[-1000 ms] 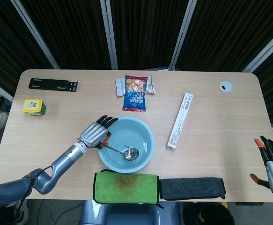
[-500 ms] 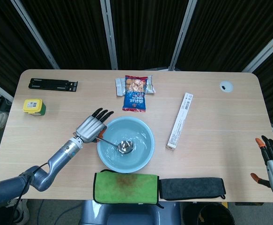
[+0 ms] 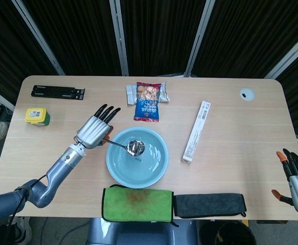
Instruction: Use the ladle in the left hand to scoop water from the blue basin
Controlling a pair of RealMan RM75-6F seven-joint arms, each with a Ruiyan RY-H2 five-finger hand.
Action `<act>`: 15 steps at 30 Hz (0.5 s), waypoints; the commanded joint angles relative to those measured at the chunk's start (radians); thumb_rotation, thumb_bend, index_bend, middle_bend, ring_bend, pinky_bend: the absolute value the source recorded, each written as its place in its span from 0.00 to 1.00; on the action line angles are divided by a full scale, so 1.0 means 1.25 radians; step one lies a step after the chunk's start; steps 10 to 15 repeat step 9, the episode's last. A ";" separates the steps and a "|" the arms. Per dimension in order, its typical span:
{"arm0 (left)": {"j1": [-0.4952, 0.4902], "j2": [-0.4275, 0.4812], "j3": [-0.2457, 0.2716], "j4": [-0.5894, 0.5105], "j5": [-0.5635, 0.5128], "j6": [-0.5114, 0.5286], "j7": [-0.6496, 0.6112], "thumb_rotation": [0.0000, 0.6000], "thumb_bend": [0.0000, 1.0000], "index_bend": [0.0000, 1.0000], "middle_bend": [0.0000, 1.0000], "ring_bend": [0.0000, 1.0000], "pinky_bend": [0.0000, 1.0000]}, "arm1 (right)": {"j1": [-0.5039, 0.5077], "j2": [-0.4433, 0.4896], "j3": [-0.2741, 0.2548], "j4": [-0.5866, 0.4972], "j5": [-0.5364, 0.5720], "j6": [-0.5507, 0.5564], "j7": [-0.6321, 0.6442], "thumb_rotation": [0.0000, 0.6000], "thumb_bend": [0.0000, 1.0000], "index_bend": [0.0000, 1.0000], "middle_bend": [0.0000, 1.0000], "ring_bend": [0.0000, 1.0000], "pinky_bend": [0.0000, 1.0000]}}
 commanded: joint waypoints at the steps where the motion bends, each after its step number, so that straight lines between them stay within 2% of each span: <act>1: 0.001 0.016 -0.006 -0.026 0.004 0.016 0.018 1.00 0.31 0.74 0.00 0.00 0.00 | -0.001 0.002 0.001 -0.004 -0.006 0.006 0.008 1.00 0.00 0.00 0.00 0.00 0.00; 9: 0.021 0.072 -0.007 -0.110 -0.012 0.041 0.064 1.00 0.31 0.74 0.00 0.00 0.00 | -0.007 0.000 -0.010 -0.006 -0.036 0.025 0.008 1.00 0.00 0.00 0.00 0.00 0.00; 15: 0.021 0.072 -0.007 -0.110 -0.012 0.041 0.064 1.00 0.31 0.74 0.00 0.00 0.00 | -0.007 0.000 -0.010 -0.006 -0.036 0.025 0.008 1.00 0.00 0.00 0.00 0.00 0.00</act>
